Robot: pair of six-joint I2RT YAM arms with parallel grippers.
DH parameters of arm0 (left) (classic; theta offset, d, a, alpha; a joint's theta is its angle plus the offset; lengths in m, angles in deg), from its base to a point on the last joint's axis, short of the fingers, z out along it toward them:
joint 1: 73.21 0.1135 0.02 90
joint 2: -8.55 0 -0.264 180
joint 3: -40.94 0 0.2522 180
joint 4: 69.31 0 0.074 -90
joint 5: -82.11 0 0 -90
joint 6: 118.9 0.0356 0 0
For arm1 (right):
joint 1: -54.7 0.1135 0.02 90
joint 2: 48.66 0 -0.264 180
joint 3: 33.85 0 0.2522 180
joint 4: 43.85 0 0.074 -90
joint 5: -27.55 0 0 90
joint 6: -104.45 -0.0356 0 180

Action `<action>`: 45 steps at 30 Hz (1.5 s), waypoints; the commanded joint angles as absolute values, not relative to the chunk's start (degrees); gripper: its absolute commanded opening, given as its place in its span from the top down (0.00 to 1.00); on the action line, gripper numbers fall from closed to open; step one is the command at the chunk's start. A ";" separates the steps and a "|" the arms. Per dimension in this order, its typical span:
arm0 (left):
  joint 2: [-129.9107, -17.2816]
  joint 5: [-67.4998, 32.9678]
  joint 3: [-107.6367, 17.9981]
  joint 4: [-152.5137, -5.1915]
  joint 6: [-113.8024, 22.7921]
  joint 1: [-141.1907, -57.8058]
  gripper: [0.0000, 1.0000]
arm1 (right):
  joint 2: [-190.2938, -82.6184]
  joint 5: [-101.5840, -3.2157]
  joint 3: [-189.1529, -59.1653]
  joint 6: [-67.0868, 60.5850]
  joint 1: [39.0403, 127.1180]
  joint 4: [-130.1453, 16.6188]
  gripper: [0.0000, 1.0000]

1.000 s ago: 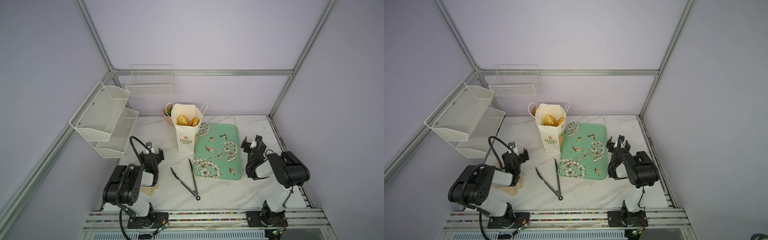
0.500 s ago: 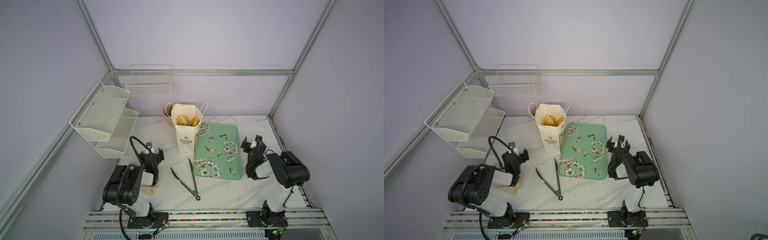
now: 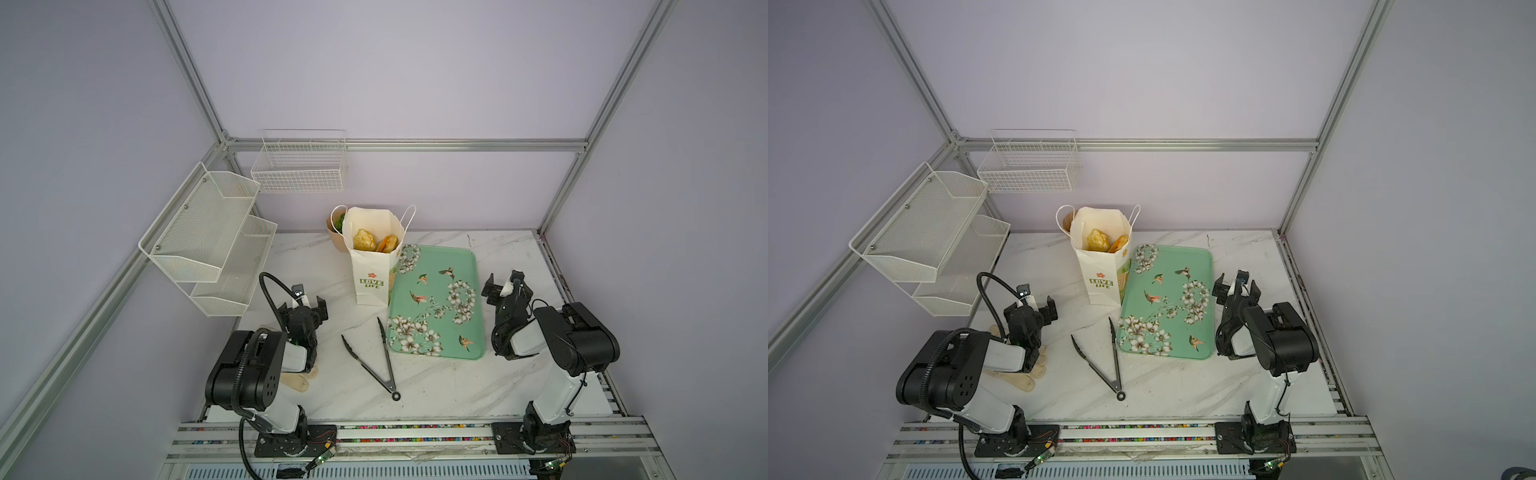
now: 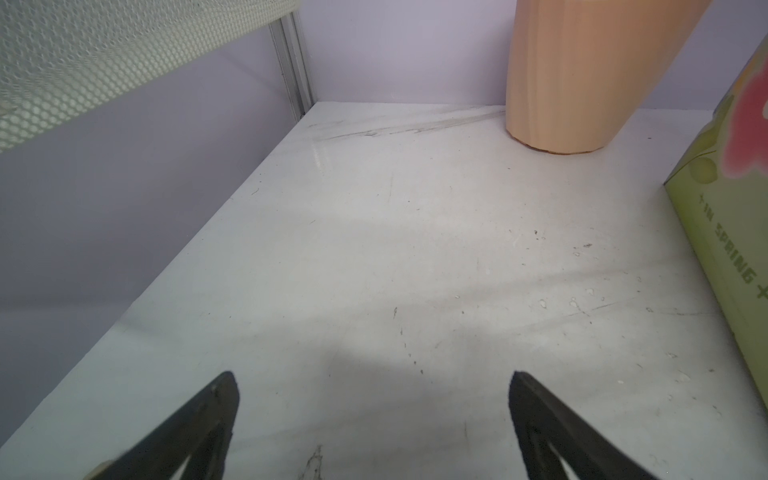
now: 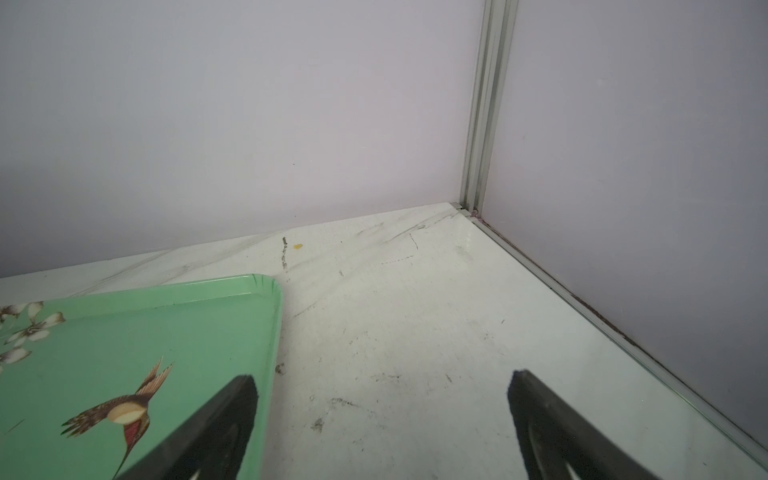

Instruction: Take the fake bread out of the paper bag

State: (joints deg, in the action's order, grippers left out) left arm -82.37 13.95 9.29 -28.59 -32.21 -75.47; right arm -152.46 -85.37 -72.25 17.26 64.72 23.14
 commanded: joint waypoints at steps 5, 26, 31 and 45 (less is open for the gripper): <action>-81.88 14.39 6.10 -26.69 -31.31 -75.23 0.00 | -151.58 -85.58 -72.80 17.01 64.63 24.21 0.03; -61.66 19.53 5.42 -43.50 -32.69 -76.64 0.00 | -133.49 -75.81 -85.94 11.76 67.11 -19.18 0.03; -51.73 29.89 -4.88 -71.22 -45.90 -76.55 0.00 | -130.49 -80.12 -92.09 9.05 78.11 -34.30 0.08; -41.07 11.68 -23.09 -125.19 -58.14 -74.83 0.00 | -136.34 -93.09 -98.89 -20.60 132.62 -59.44 0.18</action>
State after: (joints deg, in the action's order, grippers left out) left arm -40.95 17.84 -16.98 -109.97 -54.94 -75.10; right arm -131.68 -88.10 -95.55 -9.08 123.91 -49.69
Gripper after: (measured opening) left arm 0.997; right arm 0.815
